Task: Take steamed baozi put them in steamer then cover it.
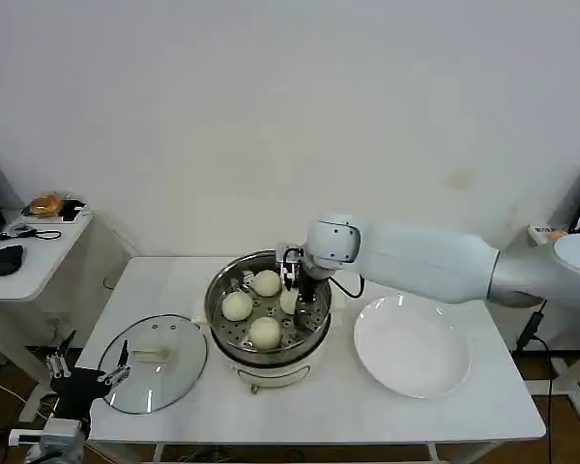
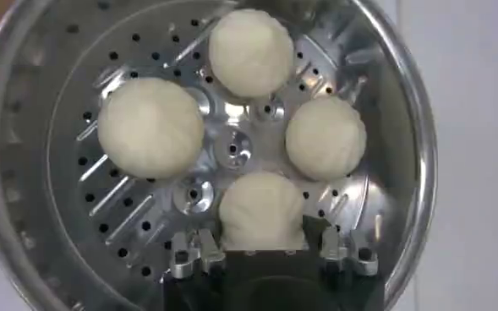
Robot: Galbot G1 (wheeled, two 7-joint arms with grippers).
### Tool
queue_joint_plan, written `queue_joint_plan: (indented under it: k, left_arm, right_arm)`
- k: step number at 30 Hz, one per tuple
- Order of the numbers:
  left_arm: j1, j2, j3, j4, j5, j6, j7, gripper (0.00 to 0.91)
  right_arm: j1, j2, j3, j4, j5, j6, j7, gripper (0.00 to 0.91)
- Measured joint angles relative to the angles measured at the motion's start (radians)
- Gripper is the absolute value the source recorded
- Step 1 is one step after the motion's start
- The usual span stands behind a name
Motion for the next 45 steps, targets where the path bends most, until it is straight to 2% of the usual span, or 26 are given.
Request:
queue_joint_plan:
  k: [12, 17, 22, 26, 31, 35, 40, 45]
  left_arm:
    - [0.002, -0.006, 0.001, -0.001, 0.0, 0.0, 0.0, 0.907]
    - [0.002, -0.008, 0.002, -0.004, 0.001, 0.0, 0.0, 0.907]
    - [0.002, -0.011, 0.003, -0.006, 0.002, 0.0, 0.0, 0.907]
    - [0.004, -0.012, 0.004, -0.005, 0.006, 0.0, 0.0, 0.907]
    - [0.007, -0.017, 0.011, -0.001, 0.015, 0.0, -0.001, 0.907]
    - [0.01, -0.018, 0.01, 0.002, 0.022, -0.002, 0.0, 0.907]
    - [0.014, -0.026, 0.014, 0.014, 0.033, -0.011, -0.001, 0.907]
    - [0.015, -0.026, 0.025, 0.028, 0.055, -0.03, -0.003, 0.907]
  right_arm:
    - [0.018, -0.026, 0.033, 0.031, -0.002, -0.003, 0.004, 0.907]
    - [0.023, -0.064, 0.069, 0.066, 0.003, -0.002, 0.025, 0.907]
    - [-0.003, -0.114, 0.127, 0.108, 0.025, 0.014, 0.104, 0.907]
    - [-0.057, -0.165, 0.197, 0.154, 0.046, 0.057, 0.213, 0.907]
    - [-0.203, -0.225, 0.335, 0.221, 0.038, 0.147, 0.366, 0.907]
    - [-0.373, -0.251, 0.499, 0.267, -0.019, 0.235, 0.463, 0.907]
    - [-0.622, -0.253, 0.739, 0.316, -0.113, 0.35, 0.536, 0.907]
    - [-0.898, -0.206, 1.015, 0.365, -0.216, 0.46, 0.564, 0.907]
